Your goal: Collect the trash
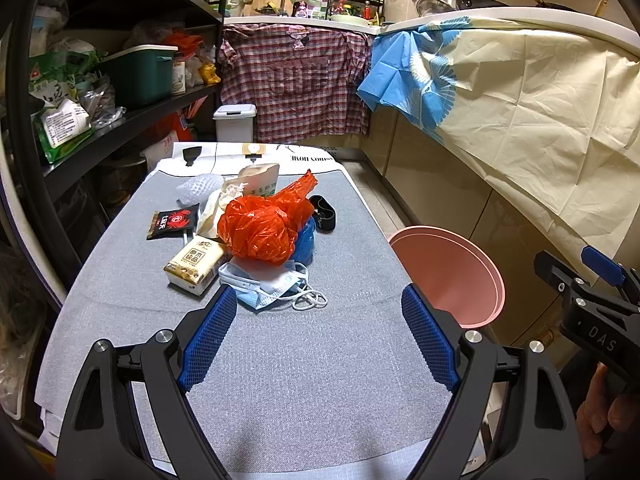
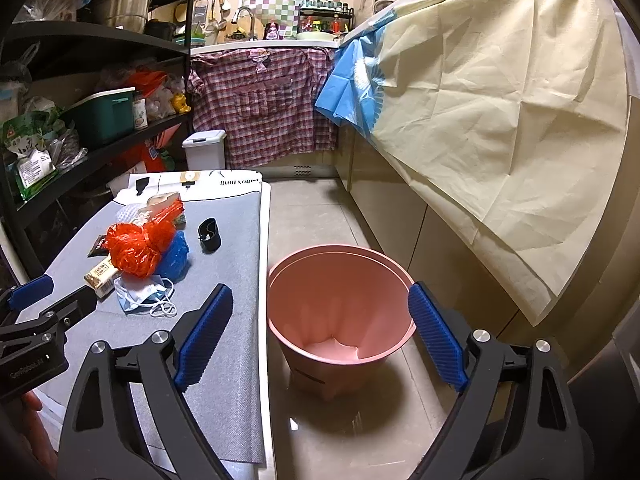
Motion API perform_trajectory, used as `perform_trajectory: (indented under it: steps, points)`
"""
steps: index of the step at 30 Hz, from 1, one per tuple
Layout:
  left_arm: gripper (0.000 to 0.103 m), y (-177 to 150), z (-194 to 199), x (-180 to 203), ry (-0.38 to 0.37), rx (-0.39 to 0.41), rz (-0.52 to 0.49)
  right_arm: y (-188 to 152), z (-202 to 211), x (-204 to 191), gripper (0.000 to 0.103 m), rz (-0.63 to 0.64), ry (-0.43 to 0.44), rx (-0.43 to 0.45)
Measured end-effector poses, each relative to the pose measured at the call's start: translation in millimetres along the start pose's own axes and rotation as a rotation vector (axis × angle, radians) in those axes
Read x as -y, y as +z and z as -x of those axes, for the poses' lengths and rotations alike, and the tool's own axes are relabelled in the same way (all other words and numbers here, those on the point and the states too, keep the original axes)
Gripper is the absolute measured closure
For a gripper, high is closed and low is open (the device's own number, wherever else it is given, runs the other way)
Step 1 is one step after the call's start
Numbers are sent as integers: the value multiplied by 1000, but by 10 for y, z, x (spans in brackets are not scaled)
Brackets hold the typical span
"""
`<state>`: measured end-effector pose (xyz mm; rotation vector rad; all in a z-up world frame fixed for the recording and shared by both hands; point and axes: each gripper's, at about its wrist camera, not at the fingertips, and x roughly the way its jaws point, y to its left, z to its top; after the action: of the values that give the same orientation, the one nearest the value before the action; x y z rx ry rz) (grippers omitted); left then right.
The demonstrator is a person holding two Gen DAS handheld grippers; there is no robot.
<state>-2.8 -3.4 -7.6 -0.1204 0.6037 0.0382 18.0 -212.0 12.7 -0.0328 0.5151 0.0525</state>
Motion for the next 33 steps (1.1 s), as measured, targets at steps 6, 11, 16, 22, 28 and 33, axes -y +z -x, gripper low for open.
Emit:
perform_trajectory:
  steps: [6,11,16,22,28,33]
  points:
    - [27,57,19,17,-5,5,-2,17,-4,-25,22,-21,39,-20]
    - [44,183,47,-79,-17,3,3,152,-13,-95,33,-19,91,-19]
    - [60,357,-8,-205,-18,-19,-9,376,-47,-197,57,-24,159,-7]
    - [73,655,-130,-512,4,-36,-11,831,-175,-443,71,-46,298,14]
    - [88,998,-383,-1039,60,-29,-9,1219,-375,-831,77,-11,395,50]
    - [88,1094,-672,-1495,112,-18,16,1279,-714,-1123,76,-9,438,40]
